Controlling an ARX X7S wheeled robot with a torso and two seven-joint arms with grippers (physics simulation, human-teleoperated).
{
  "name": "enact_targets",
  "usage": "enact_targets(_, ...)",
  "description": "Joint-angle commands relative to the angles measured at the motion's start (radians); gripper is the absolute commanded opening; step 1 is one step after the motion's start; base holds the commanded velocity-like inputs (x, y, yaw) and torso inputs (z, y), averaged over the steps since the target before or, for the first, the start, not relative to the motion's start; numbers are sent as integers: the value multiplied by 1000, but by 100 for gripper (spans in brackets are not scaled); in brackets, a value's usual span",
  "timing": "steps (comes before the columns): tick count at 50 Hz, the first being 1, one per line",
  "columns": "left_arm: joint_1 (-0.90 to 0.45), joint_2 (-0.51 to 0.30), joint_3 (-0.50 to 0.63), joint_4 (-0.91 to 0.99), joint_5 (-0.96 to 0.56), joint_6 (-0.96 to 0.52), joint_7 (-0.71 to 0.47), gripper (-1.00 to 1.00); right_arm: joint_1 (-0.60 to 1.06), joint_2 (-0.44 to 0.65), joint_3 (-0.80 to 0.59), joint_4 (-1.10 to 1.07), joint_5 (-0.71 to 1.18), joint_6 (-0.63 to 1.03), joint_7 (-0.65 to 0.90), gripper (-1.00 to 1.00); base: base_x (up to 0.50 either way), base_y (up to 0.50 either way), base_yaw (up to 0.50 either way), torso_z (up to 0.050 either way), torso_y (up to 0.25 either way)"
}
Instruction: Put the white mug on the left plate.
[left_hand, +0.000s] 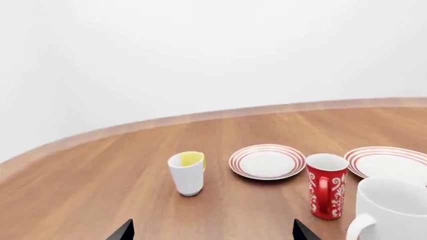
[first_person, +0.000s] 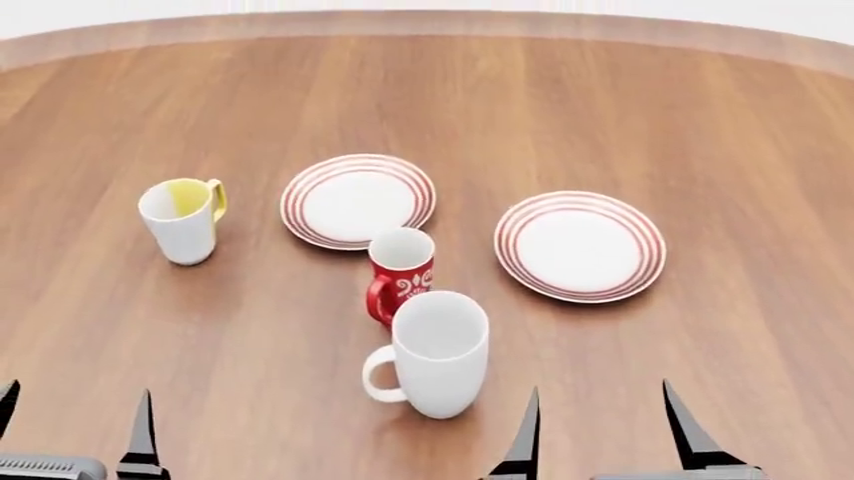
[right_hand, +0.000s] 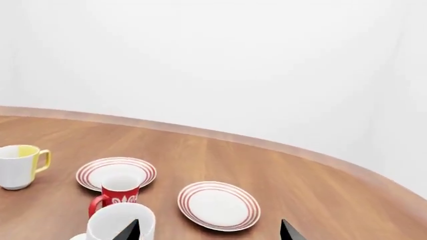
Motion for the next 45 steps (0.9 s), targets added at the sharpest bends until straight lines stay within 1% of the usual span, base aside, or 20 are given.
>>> enact_targets(1,4,-1,15,-36,-9,24,-2,100,4,4,-5,18,14,-14,12,100,250,62,0,0,0)
enact_targets(17,9,-6,19,-18,-24,14,-18,100,-3,11,-8,27,36,-22,26,100,283,0,0,0,0)
enact_targets(45,30,-34,46,11,-48,24,-31,100,1,30,-19,10,63,-6,42,100,354,0,0,0,0)
